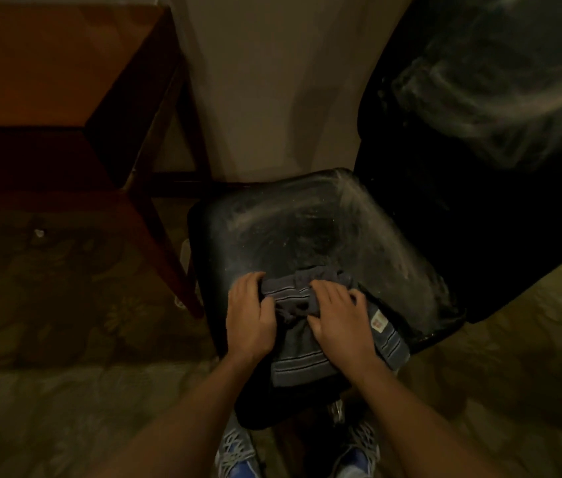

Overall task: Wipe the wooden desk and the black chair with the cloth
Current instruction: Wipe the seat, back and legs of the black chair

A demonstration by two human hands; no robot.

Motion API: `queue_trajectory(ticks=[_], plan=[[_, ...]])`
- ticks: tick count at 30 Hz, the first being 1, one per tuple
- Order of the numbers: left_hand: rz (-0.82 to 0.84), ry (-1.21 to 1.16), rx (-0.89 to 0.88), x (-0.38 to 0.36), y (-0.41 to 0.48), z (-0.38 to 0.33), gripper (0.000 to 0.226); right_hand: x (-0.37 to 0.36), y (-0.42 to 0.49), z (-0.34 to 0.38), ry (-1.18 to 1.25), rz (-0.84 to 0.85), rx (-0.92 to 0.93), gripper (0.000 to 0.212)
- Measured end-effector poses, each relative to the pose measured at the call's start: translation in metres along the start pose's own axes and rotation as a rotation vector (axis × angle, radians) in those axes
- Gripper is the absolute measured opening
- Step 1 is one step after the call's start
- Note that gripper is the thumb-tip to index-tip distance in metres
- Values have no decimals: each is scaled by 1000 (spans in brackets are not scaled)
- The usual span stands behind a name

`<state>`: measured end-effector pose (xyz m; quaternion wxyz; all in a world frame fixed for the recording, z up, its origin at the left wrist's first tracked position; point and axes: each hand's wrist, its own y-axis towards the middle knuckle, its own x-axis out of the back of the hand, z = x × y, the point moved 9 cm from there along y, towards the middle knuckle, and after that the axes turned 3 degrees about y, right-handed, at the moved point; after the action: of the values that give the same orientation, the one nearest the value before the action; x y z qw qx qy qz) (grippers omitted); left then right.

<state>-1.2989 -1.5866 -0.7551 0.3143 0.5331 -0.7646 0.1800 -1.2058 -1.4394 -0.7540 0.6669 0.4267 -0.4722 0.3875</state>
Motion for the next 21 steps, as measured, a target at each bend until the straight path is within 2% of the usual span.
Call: queue_trajectory(ticks=[2,4,8,13,18,21], plan=[[-72,66,15,-5,0,-4,47,3,7,-16,11,-19,-81,62],[-82,181,-15,-12,-4,-6,56,3,8,-22,-1,-7,-117,67],[-71,236,-28,-20,-5,-2,66,-7,6,-25,-32,60,-128,72],[-23,133,-67,-24,-2,5,67,-11,35,-40,-29,49,-195,69],[38,446,-224,-38,-3,-4,62,-10,62,-45,-36,9,-212,63],[77,541,-236,-47,-5,-4,63,-11,74,-49,-44,18,-201,63]])
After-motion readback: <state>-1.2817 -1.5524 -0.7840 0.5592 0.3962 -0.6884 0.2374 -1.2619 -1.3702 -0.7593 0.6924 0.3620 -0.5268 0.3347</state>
